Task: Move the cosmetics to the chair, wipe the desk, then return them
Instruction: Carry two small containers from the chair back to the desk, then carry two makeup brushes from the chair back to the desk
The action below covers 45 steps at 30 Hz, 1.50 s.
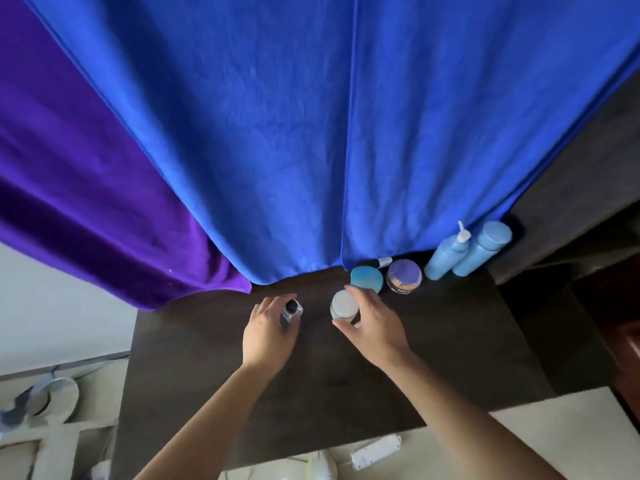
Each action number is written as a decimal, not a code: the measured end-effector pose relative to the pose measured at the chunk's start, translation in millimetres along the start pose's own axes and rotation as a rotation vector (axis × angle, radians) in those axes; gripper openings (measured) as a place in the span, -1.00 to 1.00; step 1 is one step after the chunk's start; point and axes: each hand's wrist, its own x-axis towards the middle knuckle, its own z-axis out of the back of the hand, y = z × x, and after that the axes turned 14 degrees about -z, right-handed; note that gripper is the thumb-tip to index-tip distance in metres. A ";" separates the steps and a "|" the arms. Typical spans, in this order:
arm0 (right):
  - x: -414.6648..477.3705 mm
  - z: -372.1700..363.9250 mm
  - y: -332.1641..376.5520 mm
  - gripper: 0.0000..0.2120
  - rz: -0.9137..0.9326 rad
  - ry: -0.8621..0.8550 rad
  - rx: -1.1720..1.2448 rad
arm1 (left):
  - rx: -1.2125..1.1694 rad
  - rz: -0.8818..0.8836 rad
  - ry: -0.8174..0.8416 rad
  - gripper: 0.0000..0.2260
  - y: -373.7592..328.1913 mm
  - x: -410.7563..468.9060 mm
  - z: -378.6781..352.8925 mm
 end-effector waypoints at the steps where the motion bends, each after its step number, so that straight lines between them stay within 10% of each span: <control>1: 7.6 -13.1 3.0 -0.38 -0.015 0.004 -0.034 | -0.005 0.004 0.032 -0.70 13.0 7.2 -7.4; 15: 11.2 -44.4 12.3 -0.30 -0.089 -0.040 -0.101 | -0.032 -0.058 0.079 -0.44 41.8 20.7 -29.9; 22: -64.1 49.6 -24.6 -0.46 -0.009 -0.440 -0.070 | 0.167 -0.384 -0.021 -0.45 -34.9 -10.2 7.1; 30: -228.4 174.0 -169.2 -0.40 -0.227 -0.853 -0.092 | 0.105 -0.802 0.017 -0.42 -254.7 -82.7 -30.5; 45: -746.7 268.2 -469.0 -0.36 -0.961 -1.265 -0.145 | -0.181 -1.451 0.375 -0.38 -627.6 -473.6 -226.6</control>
